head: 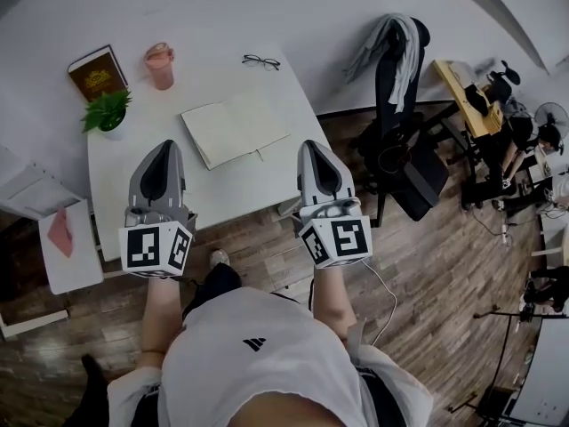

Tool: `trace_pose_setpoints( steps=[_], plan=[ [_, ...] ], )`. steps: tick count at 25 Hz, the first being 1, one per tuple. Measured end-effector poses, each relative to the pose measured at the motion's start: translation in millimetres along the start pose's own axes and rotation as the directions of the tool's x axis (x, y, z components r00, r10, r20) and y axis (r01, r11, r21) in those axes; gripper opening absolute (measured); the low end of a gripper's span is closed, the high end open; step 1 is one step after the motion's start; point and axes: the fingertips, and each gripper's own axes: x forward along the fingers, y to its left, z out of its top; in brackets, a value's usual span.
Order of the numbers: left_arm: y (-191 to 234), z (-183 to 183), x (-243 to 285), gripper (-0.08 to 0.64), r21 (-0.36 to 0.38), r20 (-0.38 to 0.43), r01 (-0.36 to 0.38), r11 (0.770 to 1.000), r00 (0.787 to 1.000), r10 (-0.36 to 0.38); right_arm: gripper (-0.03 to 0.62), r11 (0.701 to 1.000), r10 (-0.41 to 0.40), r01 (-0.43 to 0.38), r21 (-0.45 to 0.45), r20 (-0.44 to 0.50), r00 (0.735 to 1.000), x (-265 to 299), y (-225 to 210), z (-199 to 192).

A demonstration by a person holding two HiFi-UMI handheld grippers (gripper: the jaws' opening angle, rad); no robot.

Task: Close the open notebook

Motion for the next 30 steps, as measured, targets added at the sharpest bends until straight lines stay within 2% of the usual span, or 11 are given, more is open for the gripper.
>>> trace_pose_setpoints(
  steps=[12,16,19,24,28,30],
  plan=[
    [56.0,-14.6,67.4,0.008,-0.012,-0.030,0.056,0.998,0.998,-0.056,-0.003,0.998,-0.063,0.063,0.002,-0.015,0.998,74.7,1.2,-16.6],
    [69.2,-31.0,79.0,0.009,-0.019,-0.073,0.074,0.997,0.995,-0.075,-0.005,0.997,-0.076,0.076,0.003,-0.031,0.997,89.1,5.2,-26.6],
    [76.1,-52.3,85.3,0.009,-0.035,-0.133,0.082,0.996,0.987,-0.086,-0.005,0.997,-0.075,0.075,0.002,-0.052,0.996,97.2,9.2,-34.5],
    [79.5,-110.3,87.0,0.011,-0.079,-0.281,0.081,0.994,0.954,-0.100,-0.003,0.997,-0.071,0.072,0.000,-0.087,0.994,102.2,15.5,-47.6],
    [78.5,-165.9,83.7,0.024,-0.157,-0.407,0.067,0.985,0.905,-0.127,-0.005,0.997,-0.074,0.074,0.001,-0.115,0.991,100.8,17.9,-57.9],
    [75.4,-190.9,82.2,0.074,-0.203,-0.463,0.056,0.978,0.874,-0.146,-0.005,0.997,-0.077,0.078,0.003,-0.128,0.989,99.2,16.0,-62.0]
  ],
)
